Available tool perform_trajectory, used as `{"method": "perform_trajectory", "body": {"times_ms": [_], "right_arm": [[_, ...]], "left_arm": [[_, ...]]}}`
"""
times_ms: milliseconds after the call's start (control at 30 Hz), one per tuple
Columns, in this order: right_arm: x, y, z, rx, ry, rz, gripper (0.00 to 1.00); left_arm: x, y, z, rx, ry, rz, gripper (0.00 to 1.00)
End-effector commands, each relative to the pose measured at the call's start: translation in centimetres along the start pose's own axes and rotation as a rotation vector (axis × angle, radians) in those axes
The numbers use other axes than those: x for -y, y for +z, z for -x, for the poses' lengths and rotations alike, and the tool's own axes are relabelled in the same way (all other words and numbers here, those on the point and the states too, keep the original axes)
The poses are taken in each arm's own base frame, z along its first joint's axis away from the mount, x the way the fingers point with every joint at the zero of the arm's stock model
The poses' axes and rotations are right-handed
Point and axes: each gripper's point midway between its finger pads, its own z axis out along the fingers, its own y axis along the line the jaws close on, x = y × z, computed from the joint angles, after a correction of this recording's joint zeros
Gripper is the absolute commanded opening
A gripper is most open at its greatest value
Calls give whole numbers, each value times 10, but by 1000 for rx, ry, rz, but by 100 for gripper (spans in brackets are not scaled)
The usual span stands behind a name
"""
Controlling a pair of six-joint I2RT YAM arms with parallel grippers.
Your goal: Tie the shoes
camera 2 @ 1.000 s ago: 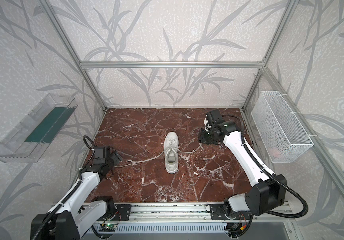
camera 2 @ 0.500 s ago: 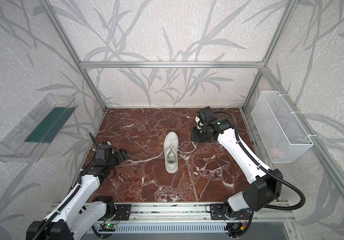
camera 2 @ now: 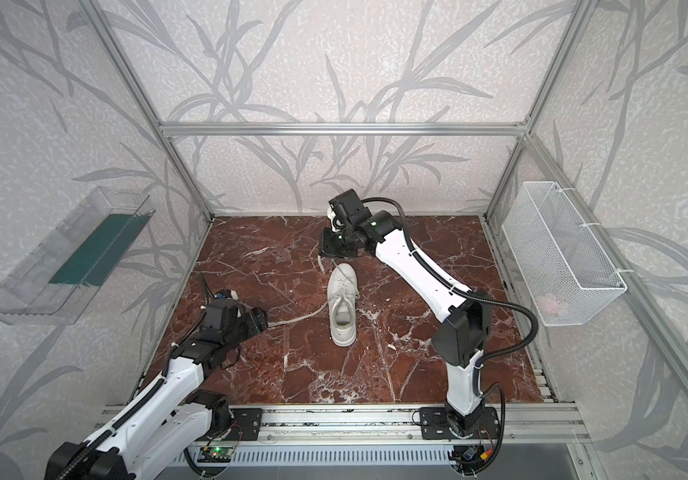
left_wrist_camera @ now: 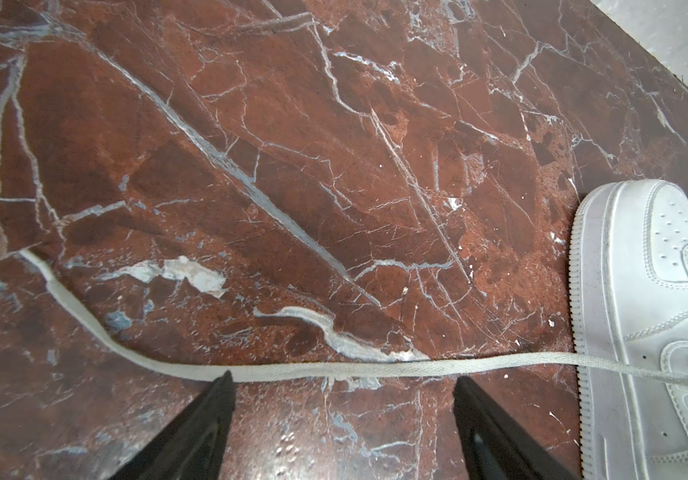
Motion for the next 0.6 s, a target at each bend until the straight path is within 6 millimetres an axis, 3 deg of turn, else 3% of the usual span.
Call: {"method": "perform_trajectory", "body": {"times_ms": [0, 233, 400, 567], "right_arm": [[-31, 12, 5, -16, 20, 74, 0], [-61, 61, 1, -74, 11, 100, 0], [-43, 106, -4, -104, 65, 62, 0], [-36, 143, -14, -144, 159, 101, 0]], "left_arm": [[-8, 2, -7, 3, -29, 23, 85], [-7, 5, -13, -12, -62, 5, 84], [-7, 3, -17, -15, -61, -7, 84], [-8, 0, -21, -18, -66, -14, 84]]}}
